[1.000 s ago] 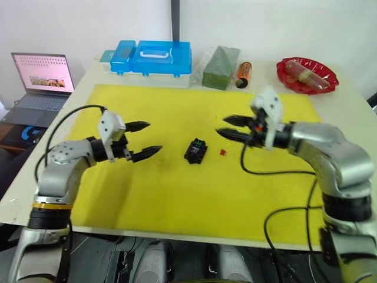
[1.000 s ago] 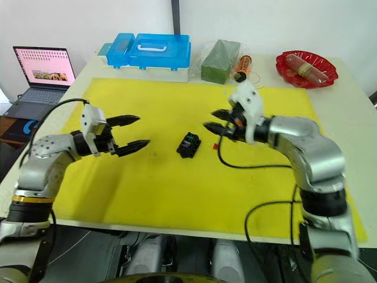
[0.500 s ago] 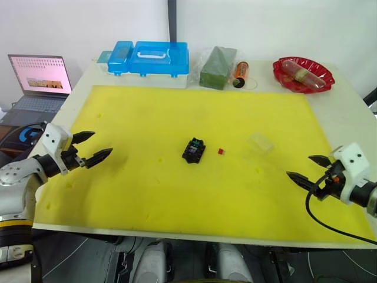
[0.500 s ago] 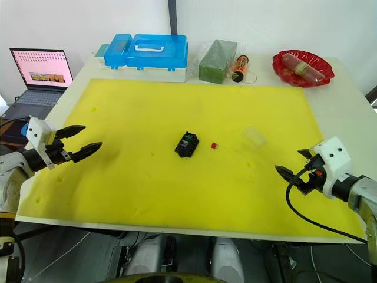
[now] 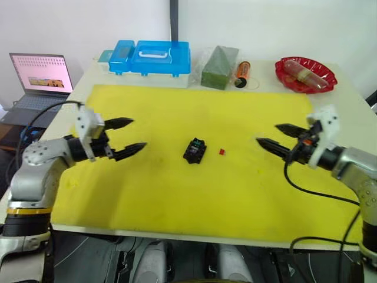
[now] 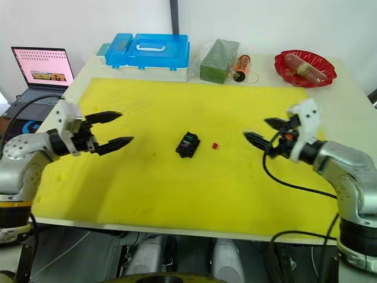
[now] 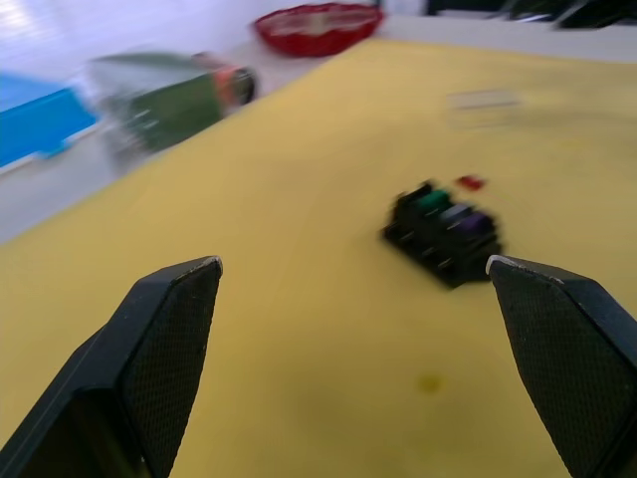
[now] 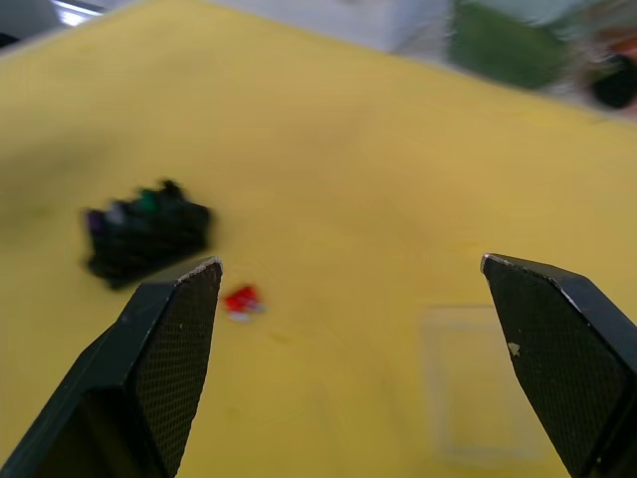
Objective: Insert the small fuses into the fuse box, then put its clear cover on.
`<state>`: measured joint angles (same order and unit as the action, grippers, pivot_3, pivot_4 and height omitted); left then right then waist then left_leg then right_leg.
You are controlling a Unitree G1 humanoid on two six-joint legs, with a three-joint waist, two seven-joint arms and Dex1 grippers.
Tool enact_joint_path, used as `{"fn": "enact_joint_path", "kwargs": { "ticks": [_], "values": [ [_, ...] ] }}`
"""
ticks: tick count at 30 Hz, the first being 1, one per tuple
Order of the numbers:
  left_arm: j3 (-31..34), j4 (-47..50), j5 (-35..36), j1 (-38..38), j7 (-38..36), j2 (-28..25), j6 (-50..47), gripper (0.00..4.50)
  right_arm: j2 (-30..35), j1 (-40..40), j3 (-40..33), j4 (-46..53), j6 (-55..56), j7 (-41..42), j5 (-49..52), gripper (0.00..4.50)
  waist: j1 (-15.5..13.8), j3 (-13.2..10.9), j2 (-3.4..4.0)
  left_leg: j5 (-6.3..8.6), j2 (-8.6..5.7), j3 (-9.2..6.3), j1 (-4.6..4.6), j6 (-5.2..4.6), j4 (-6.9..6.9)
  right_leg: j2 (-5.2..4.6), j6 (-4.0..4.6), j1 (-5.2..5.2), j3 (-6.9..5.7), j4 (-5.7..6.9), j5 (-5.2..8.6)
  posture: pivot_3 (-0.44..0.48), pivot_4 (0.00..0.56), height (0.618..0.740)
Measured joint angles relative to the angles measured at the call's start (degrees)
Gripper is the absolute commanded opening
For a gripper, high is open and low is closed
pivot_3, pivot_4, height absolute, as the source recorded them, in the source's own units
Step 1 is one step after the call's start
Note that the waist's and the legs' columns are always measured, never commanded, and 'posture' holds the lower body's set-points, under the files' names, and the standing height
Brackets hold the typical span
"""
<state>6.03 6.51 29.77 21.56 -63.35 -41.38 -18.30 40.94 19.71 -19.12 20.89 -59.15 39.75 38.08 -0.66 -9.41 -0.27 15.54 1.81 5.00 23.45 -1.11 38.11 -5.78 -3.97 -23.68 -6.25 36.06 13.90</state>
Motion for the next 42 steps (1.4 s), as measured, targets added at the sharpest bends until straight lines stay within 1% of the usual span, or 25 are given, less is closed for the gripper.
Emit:
{"fn": "enact_joint_path", "kwargs": {
  "ticks": [1, 4, 7, 10, 14, 16, 18, 26, 36, 42],
  "values": [
    [-1.59, 1.86, 0.32, 0.15, -0.91, 0.40, -0.29, 4.50, -0.18, 1.91, 0.88, -1.07, -3.60, -0.57, 1.78, 4.46, 0.02, 0.00, 0.00, 0.00, 0.00, 0.00, 0.00, 0.00, 0.00, 0.01, 0.00, 0.00, 0.00, 0.00, 0.00, 0.000, 0.150, 0.740],
    [-5.58, 6.10, 0.63, -0.02, -3.05, 1.49, -0.29, 4.50, -0.89, 5.16, 2.62, -5.23, -10.85, -1.67, 4.74, 3.87, -0.01, 0.00, 0.00, 0.00, 0.00, 0.00, 0.00, -0.01, 0.00, 0.03, 0.00, 0.01, 0.00, 0.00, 0.00, 0.000, 0.150, 0.740],
    [-7.79, 7.96, 0.59, -0.82, -3.90, 2.51, 0.11, 4.50, -2.63, 8.04, 3.13, -10.35, -18.20, -2.19, 7.48, 2.90, -0.02, 0.00, 0.00, 0.00, 0.00, -0.01, 0.00, -0.02, 0.02, 0.06, 0.01, 0.01, 0.01, 0.01, 0.00, 0.000, 0.150, 0.740],
    [-9.64, 8.94, 0.24, -1.81, -3.97, 3.98, 0.46, 4.50, -6.71, 12.55, 2.43, -16.69, -24.25, -3.77, 9.44, 2.90, 0.13, 0.01, 0.01, 0.00, 0.02, -0.02, -0.01, -0.02, 0.02, 0.12, 0.02, 0.01, 0.04, 0.04, -0.01, 0.000, 0.150, 0.740],
    [-11.21, 10.68, 0.05, -2.99, -3.47, 5.49, 0.48, 4.50, -8.70, 16.61, 2.92, -25.50, -25.54, -5.39, 8.26, 2.90, -0.06, 0.01, 0.02, 0.00, 0.01, -0.02, 0.01, -0.02, 0.02, 0.14, 0.01, 0.01, 0.04, 0.03, -0.01, 0.000, 0.150, 0.740],
    [-11.64, 10.70, -0.41, -3.52, -3.41, 5.50, 0.48, 4.50, -9.49, 17.71, 2.93, -28.66, -25.64, -5.81, 7.84, 2.57, -0.03, 0.01, 0.02, 0.00, 0.00, -0.02, 0.01, -0.02, 0.02, 0.14, 0.00, 0.01, 0.03, 0.03, -0.01, 0.000, 0.150, 0.740],
    [-11.66, 10.80, -0.46, -3.52, -2.98, 5.55, 0.49, 4.50, -10.46, 18.45, 3.18, -31.55, -25.64, -6.36, 7.04, 2.07, 0.02, 0.01, 0.02, 0.00, 0.01, -0.02, 0.01, -0.02, 0.02, 0.15, 0.00, 0.01, 0.04, 0.05, -0.01, 0.000, 0.150, 0.740],
    [-11.63, 10.86, -0.53, -3.49, -1.97, 5.57, 0.39, 4.50, -11.80, 21.66, 2.43, -40.97, -25.47, -8.00, 5.16, 2.07, 0.07, 0.01, 0.02, 0.00, 0.01, -0.02, 0.01, -0.02, 0.02, 0.17, 0.00, 0.01, 0.04, 0.05, -0.01, 0.000, 0.150, 0.740],
    [-11.63, 10.84, -0.67, -3.49, -1.31, 5.58, 0.61, 4.50, -12.13, 21.88, 3.23, -43.83, -23.88, -5.72, 4.27, 2.07, 0.16, 0.02, 0.03, 0.00, 0.02, -0.03, 0.00, -0.02, 0.02, 0.19, 0.00, 0.01, 0.04, 0.05, -0.01, 0.000, 0.150, 0.740],
    [-11.50, 9.19, -1.09, -3.61, -2.68, 5.37, 2.49, 4.50, -12.97, 21.63, 3.53, -45.11, -23.10, -2.92, 4.27, 2.07, 0.52, 0.02, 0.03, 0.00, 0.05, -0.04, 0.00, -0.02, 0.01, 0.22, 0.00, 0.00, 0.04, 0.05, -0.01, 0.000, 0.150, 0.740]
  ]
}}
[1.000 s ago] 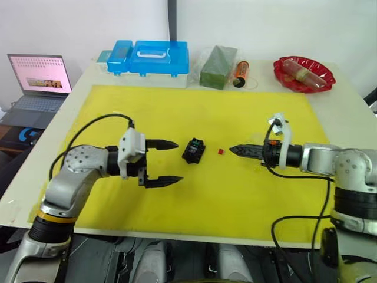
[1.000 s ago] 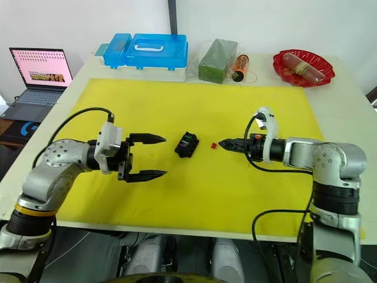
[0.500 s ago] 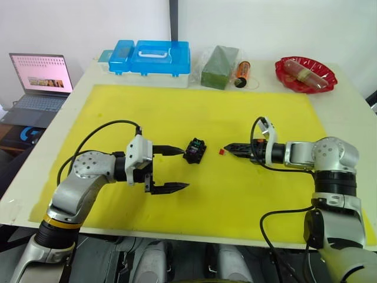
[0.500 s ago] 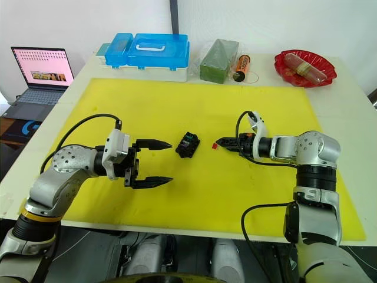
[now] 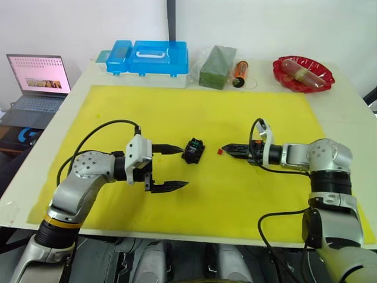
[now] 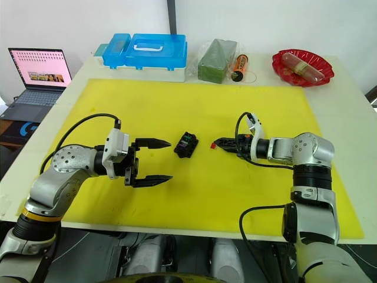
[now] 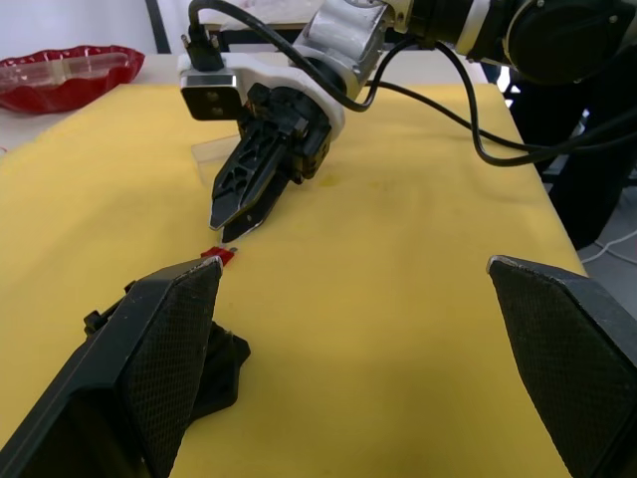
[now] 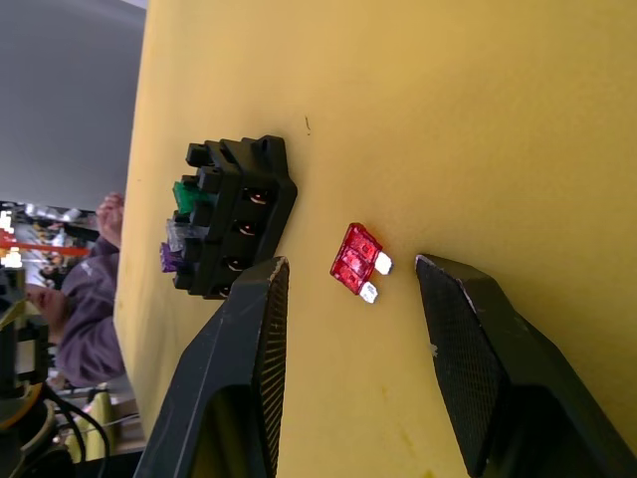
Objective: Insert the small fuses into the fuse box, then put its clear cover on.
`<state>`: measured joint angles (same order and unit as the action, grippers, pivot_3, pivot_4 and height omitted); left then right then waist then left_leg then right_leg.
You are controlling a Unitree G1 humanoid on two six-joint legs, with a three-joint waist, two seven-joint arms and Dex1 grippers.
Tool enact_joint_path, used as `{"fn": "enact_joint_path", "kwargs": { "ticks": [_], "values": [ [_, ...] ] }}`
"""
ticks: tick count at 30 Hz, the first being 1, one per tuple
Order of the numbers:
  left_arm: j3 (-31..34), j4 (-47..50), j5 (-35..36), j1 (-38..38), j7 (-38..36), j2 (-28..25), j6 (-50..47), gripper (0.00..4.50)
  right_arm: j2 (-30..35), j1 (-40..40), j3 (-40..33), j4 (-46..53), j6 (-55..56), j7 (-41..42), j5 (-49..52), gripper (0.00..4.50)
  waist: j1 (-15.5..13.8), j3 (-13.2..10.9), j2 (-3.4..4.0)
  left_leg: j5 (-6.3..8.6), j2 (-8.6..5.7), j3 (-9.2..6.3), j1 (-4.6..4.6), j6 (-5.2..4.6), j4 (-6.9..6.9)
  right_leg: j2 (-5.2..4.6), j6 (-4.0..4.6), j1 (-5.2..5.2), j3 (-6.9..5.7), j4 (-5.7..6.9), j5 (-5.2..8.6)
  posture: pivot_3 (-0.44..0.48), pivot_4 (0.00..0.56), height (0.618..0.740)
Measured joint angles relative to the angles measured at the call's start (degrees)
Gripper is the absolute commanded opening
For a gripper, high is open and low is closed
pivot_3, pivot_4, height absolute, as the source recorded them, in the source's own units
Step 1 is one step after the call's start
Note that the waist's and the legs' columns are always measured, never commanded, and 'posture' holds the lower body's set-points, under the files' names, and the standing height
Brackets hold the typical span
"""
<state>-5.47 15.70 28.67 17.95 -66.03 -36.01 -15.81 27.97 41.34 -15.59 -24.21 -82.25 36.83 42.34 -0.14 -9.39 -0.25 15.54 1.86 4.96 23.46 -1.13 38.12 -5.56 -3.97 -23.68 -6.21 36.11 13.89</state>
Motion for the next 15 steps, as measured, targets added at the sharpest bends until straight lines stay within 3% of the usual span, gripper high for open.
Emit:
{"fn": "enact_joint_path", "kwargs": {
  "ticks": [15],
  "values": [
    [1.53, 0.06, -0.59, -0.05, -0.30, 0.16, 0.37, 4.50, -2.72, 0.76, -0.43, -5.87, 3.80, 3.16, -0.65, 2.07, 1.29, 0.02, 0.01, 0.00, 0.05, -0.01, -0.06, 0.00, -0.01, 0.04, 0.00, 0.03, 0.01, 0.03, 0.00, 0.000, 0.150, 0.740]
  ]
}}
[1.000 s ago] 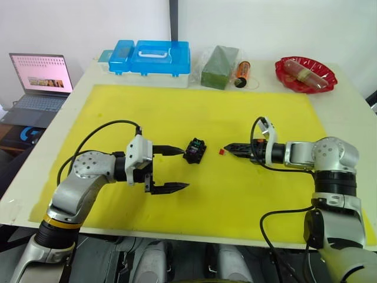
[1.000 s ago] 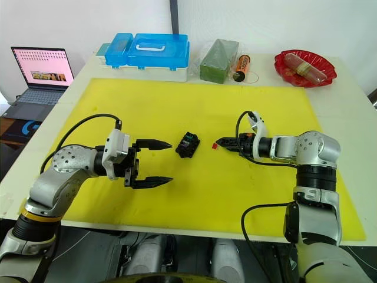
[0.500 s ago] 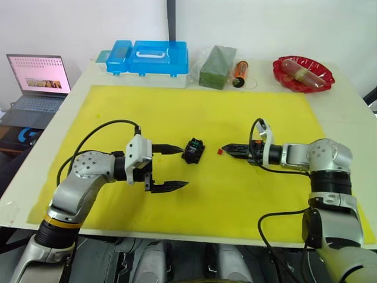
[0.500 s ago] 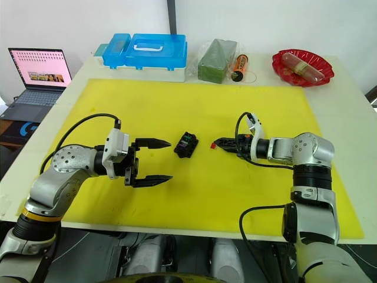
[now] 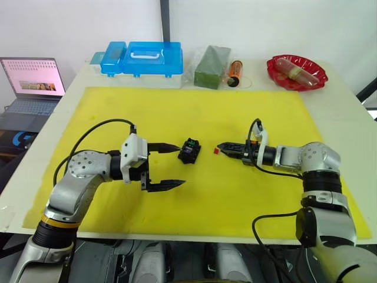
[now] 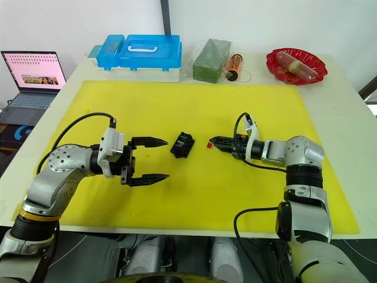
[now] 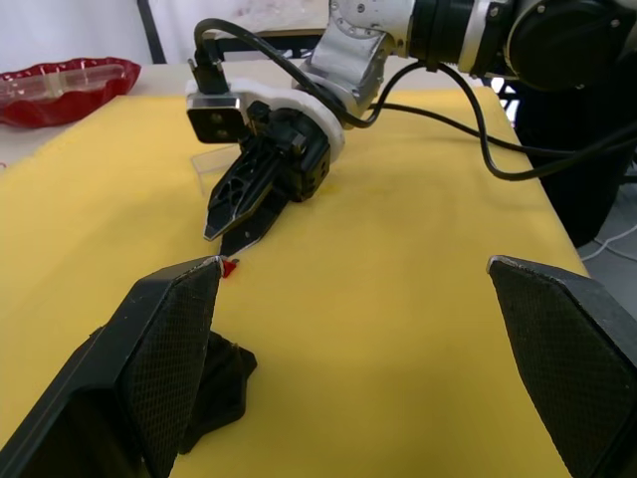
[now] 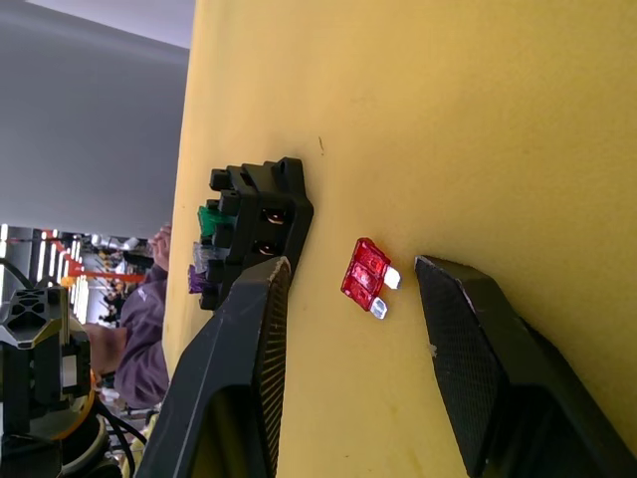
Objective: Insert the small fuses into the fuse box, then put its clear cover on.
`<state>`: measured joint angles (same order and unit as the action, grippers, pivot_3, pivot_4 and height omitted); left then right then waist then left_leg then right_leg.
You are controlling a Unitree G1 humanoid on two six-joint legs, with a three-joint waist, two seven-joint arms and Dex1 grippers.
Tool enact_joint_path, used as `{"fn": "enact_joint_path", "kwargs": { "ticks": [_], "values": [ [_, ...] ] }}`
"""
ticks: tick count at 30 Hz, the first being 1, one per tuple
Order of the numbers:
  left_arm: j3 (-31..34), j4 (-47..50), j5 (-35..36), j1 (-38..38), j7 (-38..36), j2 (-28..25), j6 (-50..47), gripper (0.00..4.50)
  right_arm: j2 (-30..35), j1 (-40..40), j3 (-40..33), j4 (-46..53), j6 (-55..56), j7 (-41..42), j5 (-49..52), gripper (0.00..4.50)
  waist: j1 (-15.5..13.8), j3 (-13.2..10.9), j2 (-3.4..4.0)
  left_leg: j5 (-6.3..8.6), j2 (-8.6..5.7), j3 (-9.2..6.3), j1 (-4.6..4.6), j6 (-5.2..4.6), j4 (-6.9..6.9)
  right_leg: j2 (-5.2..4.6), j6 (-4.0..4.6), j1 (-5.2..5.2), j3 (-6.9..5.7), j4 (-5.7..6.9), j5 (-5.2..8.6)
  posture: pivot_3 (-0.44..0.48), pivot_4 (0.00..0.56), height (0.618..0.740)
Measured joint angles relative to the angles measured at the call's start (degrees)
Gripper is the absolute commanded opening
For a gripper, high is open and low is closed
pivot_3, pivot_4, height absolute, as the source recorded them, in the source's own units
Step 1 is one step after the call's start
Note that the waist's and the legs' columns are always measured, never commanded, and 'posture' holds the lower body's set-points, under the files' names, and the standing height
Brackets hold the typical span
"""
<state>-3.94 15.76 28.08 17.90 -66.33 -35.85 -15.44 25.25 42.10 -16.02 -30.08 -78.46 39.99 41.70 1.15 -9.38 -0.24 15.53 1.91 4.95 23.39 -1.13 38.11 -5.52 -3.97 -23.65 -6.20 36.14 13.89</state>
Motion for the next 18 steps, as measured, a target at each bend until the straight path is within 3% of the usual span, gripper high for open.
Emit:
{"fn": "enact_joint_path", "kwargs": {
  "ticks": [16, 18],
  "values": [
    [-1.33, -0.36, -0.08, 2.15, 0.05, 0.14, -1.48, 4.50, -0.56, -0.29, 3.14, 0.92, 1.86, 3.35, -1.76, 2.07, 0.08, 0.01, 0.00, 0.00, 0.02, 0.01, -0.02, 0.00, -0.01, 0.02, 0.00, 0.00, 0.02, 0.00, 0.00, 0.000, 0.150, 0.740],
    [-1.33, -0.21, -0.05, 2.15, 0.06, 0.13, -1.67, 4.50, -0.57, -0.42, 4.08, 1.26, 2.86, 3.68, -2.45, 1.76, 0.13, 0.02, 0.00, 0.00, 0.03, 0.02, -0.03, 0.00, -0.01, 0.04, 0.00, 0.00, 0.04, 0.00, 0.00, 0.000, 0.150, 0.740]
  ]
}}
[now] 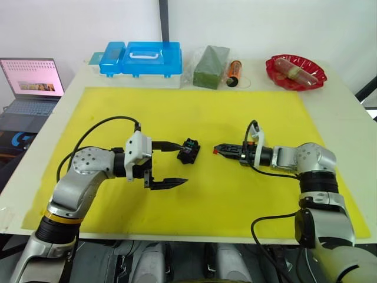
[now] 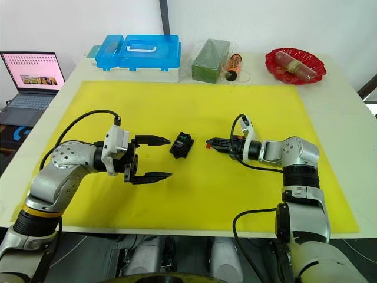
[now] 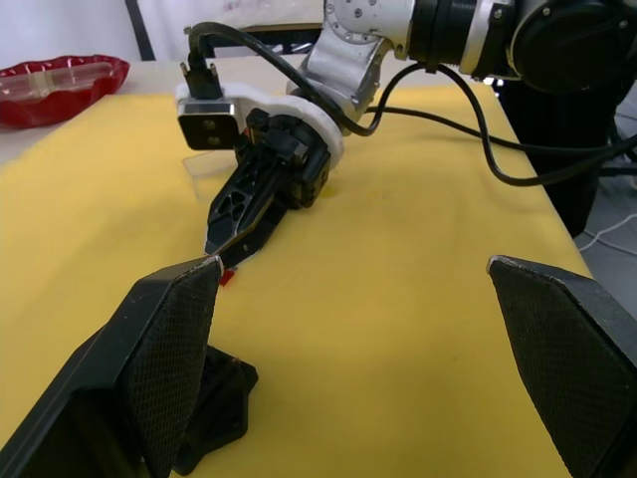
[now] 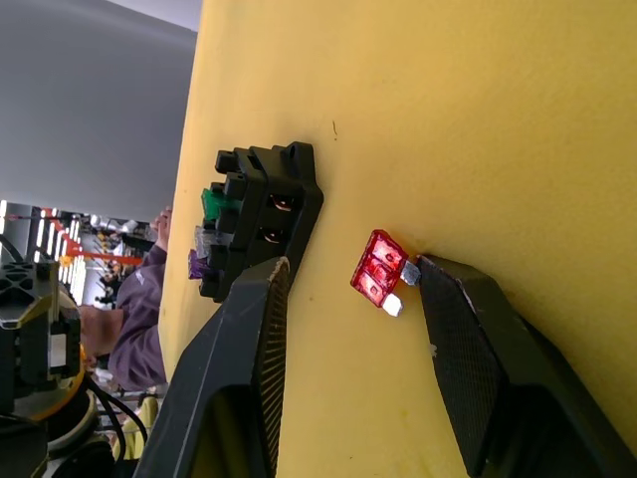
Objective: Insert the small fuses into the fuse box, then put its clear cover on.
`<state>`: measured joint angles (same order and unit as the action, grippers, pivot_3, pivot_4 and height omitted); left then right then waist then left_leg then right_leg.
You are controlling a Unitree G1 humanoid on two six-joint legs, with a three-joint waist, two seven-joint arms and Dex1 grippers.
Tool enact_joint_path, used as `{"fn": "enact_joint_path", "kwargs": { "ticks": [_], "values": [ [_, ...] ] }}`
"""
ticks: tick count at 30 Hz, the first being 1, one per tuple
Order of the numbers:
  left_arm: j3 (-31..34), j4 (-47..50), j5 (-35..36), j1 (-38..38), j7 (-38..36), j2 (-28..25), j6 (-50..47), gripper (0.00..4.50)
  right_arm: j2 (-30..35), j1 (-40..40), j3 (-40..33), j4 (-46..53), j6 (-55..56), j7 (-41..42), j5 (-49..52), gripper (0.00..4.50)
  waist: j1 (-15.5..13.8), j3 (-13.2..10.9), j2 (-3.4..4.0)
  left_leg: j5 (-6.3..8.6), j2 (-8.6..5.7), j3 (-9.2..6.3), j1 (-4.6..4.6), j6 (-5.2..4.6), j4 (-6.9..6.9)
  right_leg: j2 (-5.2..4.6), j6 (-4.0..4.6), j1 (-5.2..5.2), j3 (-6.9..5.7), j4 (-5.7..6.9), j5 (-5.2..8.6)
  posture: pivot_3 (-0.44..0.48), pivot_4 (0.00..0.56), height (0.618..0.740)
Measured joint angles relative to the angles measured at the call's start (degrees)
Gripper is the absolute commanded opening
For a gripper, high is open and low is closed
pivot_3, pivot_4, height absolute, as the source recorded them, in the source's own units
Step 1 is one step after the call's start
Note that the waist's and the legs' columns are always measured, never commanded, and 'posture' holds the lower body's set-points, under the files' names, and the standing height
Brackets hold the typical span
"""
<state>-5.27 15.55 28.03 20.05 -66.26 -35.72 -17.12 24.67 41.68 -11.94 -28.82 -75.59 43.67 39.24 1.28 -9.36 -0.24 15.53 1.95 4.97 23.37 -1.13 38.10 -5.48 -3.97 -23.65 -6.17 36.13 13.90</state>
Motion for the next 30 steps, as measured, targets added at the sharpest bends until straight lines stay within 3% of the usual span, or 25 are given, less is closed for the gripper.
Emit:
{"fn": "enact_joint_path", "kwargs": {
  "ticks": [6, 11, 16, 19, 23, 27, 30],
  "values": [
    [0.00, 2.21, 0.16, -0.25, 0.57, -0.11, -1.23, 4.50, -0.31, -0.81, 1.28, 1.06, 2.11, 0.04, -1.38, 0.03, -0.07, 0.11, -0.19, 0.00, 0.01, -0.01, -0.10, 0.00, 0.00, 0.00, 0.00, 0.13, 0.00, -0.01, 0.00, 0.000, 0.150, 0.740],
    [-0.09, 3.99, 0.20, -1.29, 1.51, -0.07, -2.06, 4.50, -0.04, -2.45, 0.88, 3.15, 1.94, -0.37, -1.55, 0.03, -0.45, 0.26, -0.40, 0.00, -0.03, -0.04, -0.15, 0.01, 0.00, -0.07, 0.01, 0.22, -0.01, -0.03, 0.00, 0.000, 0.150, 0.740],
    [-0.17, 4.92, 0.27, -1.16, 2.23, -0.03, -3.09, 4.50, -0.71, -6.21, -3.96, 10.95, -2.65, -4.59, 0.55, 0.03, -1.08, 0.26, -0.40, 0.01, -0.10, -0.11, -0.02, 0.01, 0.00, -0.14, 0.00, 0.17, -0.06, -0.09, 0.01, 0.000, 0.150, 0.740],
    [0.22, 5.52, 1.41, -1.61, 2.68, -0.44, -4.64, 4.50, -8.39, -11.22, -16.25, 25.07, -11.28, -14.82, 3.55, 0.03, -1.84, 0.24, -0.35, 0.01, -0.07, -0.15, 0.10, 0.01, -0.06, -0.13, 0.00, 0.02, -0.06, -0.08, 0.01, 0.000, 0.150, 0.740],
    [3.81, 8.15, 4.47, -6.80, 3.03, -2.35, -6.38, 4.50, -30.93, -21.41, -30.62, 50.44, -15.63, -39.20, 15.69, 0.03, -1.72, 0.08, -0.01, 0.00, 0.10, -0.23, 0.17, 0.18, -0.24, -0.12, 0.16, -0.11, -0.05, -0.06, 0.11, 0.000, 0.150, 0.740],
    [5.31, 10.16, 5.96, -10.45, 2.90, -3.61, -6.42, 4.50, -31.76, -24.29, -35.51, 62.39, -16.13, -58.97, 27.09, 0.03, -1.90, -0.06, 0.26, -0.07, -0.10, -0.13, 0.18, 0.34, -0.16, -0.17, 0.19, -0.13, 0.02, -0.11, 0.13, 0.000, 0.150, 0.740],
    [5.47, 10.41, 6.38, -11.27, 2.75, -3.63, -6.34, 4.50, -31.78, -28.90, -30.30, 62.74, -8.20, -77.50, 42.66, 0.03, -1.53, -0.10, 0.32, -0.07, -0.08, -0.13, 0.16, 0.34, -0.17, -0.15, 0.37, -0.15, 0.06, -0.14, 0.23, 0.000, 0.150, 0.740]
  ]
}}
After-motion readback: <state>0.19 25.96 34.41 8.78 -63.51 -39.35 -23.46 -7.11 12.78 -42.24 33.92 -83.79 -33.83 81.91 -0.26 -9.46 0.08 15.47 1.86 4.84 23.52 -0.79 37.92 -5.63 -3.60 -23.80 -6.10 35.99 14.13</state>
